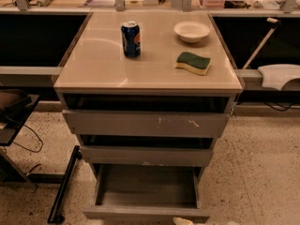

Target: Close bottom drawer

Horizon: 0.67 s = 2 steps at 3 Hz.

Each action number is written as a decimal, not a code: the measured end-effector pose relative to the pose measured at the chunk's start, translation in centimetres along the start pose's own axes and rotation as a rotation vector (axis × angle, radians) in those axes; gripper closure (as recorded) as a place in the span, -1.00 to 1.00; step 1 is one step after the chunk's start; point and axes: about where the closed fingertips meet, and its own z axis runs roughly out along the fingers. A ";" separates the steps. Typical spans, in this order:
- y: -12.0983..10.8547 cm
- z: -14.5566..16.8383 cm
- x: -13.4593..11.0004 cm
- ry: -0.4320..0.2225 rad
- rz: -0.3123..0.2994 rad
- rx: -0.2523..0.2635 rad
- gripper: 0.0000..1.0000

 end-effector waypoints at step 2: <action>-2.5 -1.8 -1.2 -0.008 -0.032 0.058 -1.00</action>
Offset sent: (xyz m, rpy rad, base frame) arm 0.0250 -0.0212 -0.0042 -0.0290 -0.0287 -0.0527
